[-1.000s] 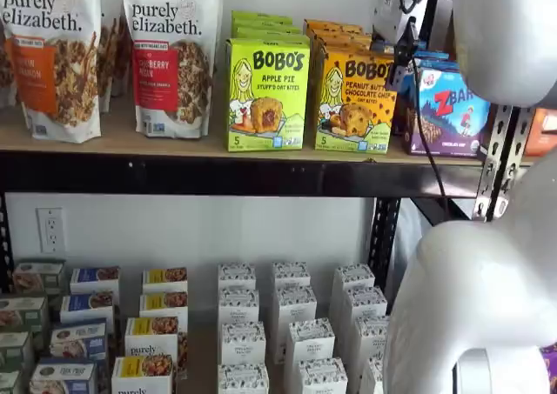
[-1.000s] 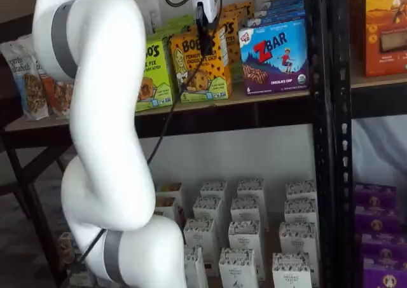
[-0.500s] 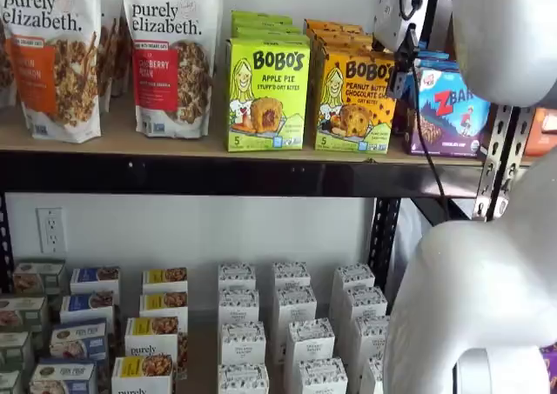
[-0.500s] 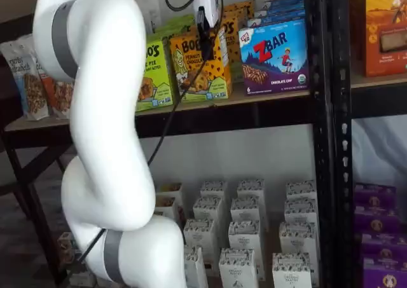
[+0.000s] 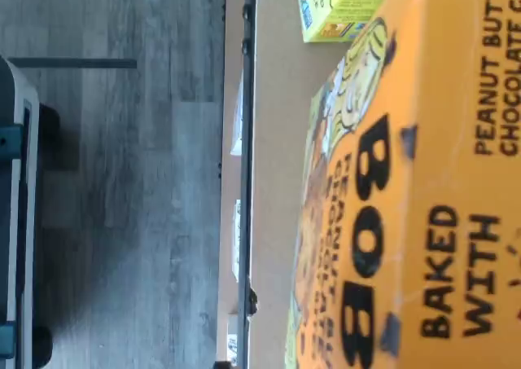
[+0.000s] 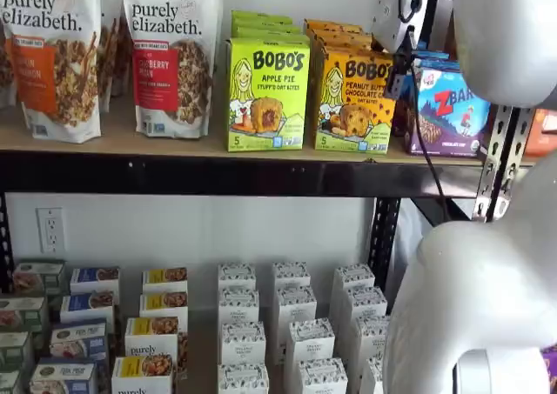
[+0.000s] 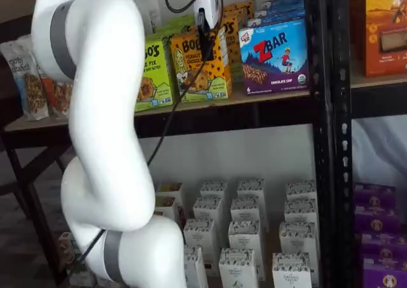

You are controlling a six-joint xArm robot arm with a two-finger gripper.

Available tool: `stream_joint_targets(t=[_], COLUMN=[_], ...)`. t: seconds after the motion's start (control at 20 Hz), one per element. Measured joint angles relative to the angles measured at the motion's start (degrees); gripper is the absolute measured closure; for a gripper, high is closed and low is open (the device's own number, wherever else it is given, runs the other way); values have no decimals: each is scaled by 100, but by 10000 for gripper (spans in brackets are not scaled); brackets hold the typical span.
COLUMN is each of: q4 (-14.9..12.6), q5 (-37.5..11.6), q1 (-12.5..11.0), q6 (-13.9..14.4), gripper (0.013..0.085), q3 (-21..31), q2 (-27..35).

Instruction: Pick up the orange box on the top shelf, the fifth box from the left

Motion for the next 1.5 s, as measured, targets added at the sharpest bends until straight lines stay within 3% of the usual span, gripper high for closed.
stream_joint_targets(t=[0.45,1.5], q4=[68,153], q5=[-43,-180], q1=[-25,-68], q6=[-18,-54], gripper=[370,370], q3=[31,106], q2=[-19,-71])
